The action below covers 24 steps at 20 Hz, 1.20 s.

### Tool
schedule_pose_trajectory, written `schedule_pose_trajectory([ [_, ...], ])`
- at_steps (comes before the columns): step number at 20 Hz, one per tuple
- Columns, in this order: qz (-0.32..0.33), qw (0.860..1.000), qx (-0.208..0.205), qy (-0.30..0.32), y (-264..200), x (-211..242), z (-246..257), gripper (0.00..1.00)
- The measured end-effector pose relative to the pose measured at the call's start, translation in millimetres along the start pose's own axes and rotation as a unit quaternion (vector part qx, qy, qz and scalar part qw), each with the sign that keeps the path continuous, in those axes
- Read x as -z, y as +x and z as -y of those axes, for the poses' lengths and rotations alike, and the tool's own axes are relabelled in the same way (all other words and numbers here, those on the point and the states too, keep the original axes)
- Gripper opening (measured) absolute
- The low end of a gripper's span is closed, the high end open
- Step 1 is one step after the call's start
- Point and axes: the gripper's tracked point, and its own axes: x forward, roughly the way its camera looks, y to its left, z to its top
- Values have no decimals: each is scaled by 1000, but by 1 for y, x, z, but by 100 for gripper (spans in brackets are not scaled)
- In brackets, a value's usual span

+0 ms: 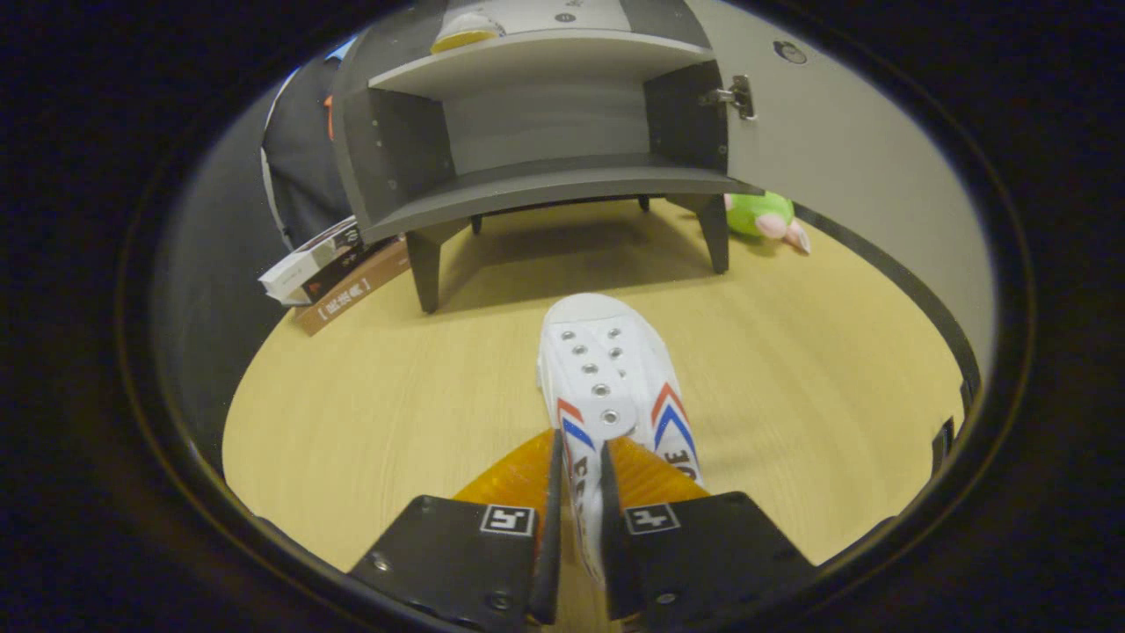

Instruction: Open the shoe cabinet door, grab the shoes and put them into the shoe cabinet, then close the shoe cabinet door.

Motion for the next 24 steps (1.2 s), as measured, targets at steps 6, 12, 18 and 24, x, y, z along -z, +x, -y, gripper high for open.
schedule_pose_trajectory([
  [6, -13, 996, 1, -92, -2, 3, 6, 8],
  [12, -45, 996, -35, -62, -22, -14, -10, 5],
  [18, -63, 995, -39, -59, -73, -39, 2, 5],
  [24, -26, 995, -67, -76, -121, -112, -8, 5],
])
